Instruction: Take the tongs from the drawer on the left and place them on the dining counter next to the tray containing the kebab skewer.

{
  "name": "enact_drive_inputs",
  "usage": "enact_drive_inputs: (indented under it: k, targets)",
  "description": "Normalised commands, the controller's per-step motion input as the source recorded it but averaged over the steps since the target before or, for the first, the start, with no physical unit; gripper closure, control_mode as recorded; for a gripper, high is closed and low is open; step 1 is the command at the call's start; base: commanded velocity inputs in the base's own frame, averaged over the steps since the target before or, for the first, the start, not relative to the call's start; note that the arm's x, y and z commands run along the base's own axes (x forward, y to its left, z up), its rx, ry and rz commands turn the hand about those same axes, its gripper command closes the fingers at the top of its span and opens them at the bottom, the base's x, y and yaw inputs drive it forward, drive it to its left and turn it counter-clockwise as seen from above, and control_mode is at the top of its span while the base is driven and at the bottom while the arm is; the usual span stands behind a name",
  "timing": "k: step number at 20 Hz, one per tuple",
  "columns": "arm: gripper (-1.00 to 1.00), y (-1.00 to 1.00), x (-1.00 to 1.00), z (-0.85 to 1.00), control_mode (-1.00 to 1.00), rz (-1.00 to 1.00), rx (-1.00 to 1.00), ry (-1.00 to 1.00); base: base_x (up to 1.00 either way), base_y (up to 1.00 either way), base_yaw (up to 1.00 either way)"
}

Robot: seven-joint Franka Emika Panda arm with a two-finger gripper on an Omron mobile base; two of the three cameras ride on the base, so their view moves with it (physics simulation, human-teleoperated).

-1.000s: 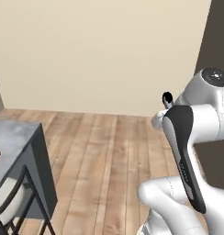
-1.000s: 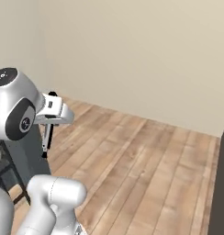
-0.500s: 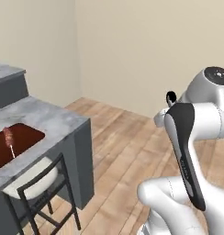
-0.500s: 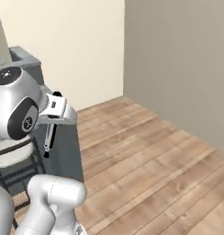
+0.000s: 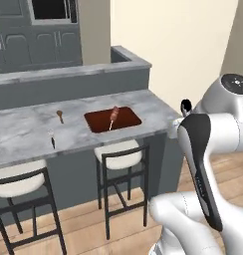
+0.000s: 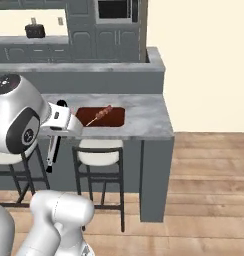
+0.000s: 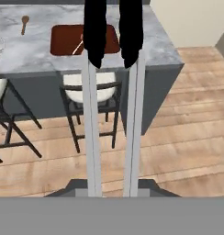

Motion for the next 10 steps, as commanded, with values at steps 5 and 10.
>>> enact_drive_inputs:
  k: [5, 10]
  targets:
    - [1.00, 0.00, 0.00, 0.00, 1.00, 0.00, 0.00, 0.00, 0.14, -0.10, 0.36]
    - [1.00, 0.00, 0.00, 0.00, 1.00, 0.00, 0.00, 0.00, 0.17, -0.32, 0.01]
